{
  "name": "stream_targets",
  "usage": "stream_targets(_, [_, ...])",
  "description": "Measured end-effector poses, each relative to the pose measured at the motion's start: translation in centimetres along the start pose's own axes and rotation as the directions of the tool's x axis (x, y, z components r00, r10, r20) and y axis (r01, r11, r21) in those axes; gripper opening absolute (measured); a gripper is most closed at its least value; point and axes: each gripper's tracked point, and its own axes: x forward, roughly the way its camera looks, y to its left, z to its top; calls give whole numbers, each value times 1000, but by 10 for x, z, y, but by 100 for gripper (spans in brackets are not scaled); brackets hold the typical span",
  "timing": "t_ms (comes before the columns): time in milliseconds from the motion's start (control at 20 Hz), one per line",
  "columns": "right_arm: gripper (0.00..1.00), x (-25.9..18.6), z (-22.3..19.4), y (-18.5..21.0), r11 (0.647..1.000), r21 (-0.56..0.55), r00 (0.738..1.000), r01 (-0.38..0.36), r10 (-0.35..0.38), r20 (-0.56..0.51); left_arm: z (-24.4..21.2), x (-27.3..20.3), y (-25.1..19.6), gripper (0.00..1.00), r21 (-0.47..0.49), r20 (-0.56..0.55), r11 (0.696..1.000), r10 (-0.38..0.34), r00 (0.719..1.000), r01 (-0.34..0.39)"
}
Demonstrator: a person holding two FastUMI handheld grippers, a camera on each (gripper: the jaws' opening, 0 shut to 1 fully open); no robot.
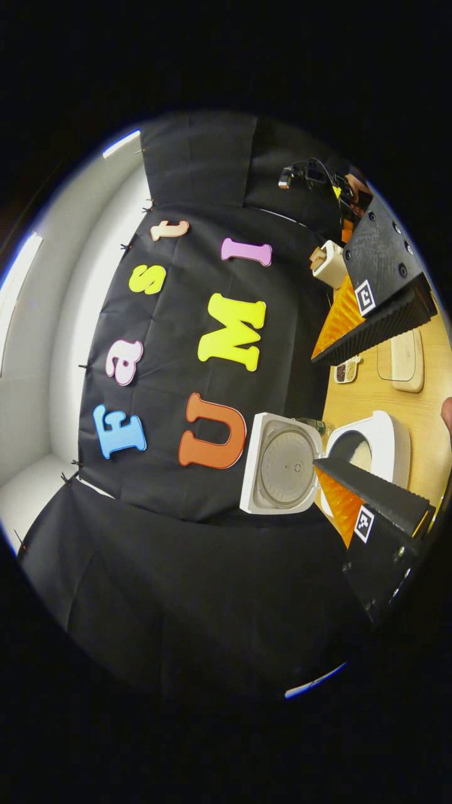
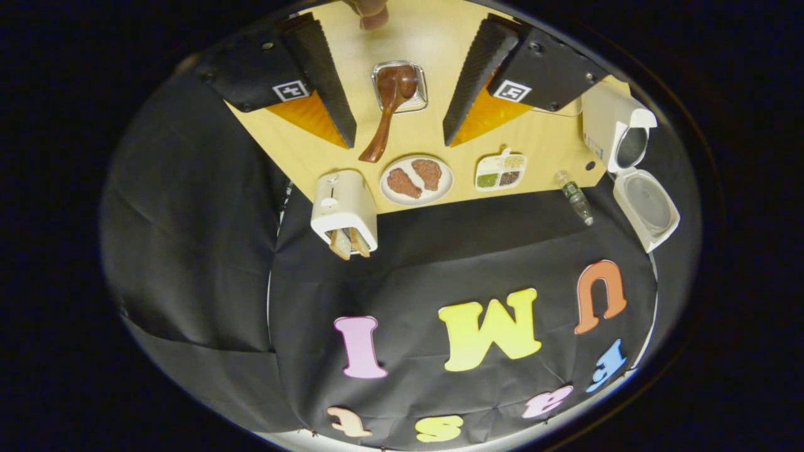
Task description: Close the left gripper, press the button to open the rice cooker; take a wooden spoon from the chopstick holder with the right hand, scoop a spoonful of rice and pour it into the rice cooker, then put the wooden spoon back into the chopstick holder.
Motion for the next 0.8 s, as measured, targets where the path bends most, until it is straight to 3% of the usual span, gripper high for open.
stream_targets(450, [99,-60,47,7,1000,16,991,-12,10,137,38,58,5,94,39,49,999,-32,998,30])
stream_targets(800, [99,-96,64,40,996,-7,981,-85,85,174,64,126,20,94,73,97,997,-11,995,4])
